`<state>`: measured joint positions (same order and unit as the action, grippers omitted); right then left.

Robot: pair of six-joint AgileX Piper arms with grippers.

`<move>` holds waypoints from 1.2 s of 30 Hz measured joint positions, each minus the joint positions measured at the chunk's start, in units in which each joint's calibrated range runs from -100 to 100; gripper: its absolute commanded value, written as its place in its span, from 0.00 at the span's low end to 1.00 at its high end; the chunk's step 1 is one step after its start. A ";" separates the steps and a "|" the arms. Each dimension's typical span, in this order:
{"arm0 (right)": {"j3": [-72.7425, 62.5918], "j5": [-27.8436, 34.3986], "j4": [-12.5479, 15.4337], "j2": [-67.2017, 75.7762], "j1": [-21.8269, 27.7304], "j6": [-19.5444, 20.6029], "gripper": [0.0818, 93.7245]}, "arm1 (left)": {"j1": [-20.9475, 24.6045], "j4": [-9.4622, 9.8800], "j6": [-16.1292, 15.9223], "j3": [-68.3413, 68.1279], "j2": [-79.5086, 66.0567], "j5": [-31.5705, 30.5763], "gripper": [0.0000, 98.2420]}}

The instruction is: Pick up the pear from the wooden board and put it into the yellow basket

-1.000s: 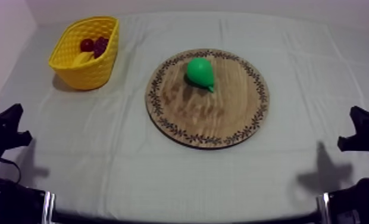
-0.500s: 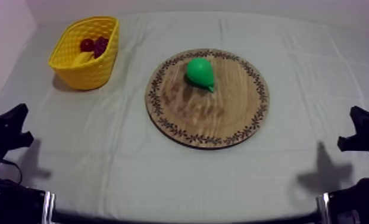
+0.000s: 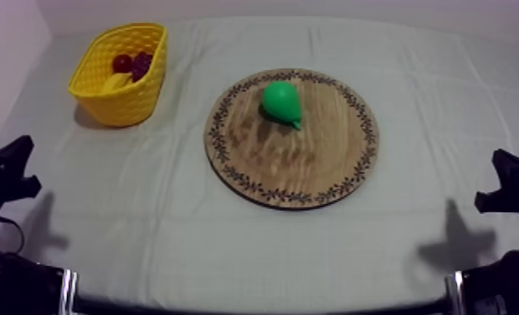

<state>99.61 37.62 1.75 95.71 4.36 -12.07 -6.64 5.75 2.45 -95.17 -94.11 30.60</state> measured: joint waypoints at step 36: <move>0.00 0.01 0.00 0.00 0.00 0.00 0.00 | -9.25 -1.28 -0.81 53.28 58.72 0.73 0.00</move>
<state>99.61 37.63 1.75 95.71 4.36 -12.07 -15.89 4.47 1.64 -41.89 -35.39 31.33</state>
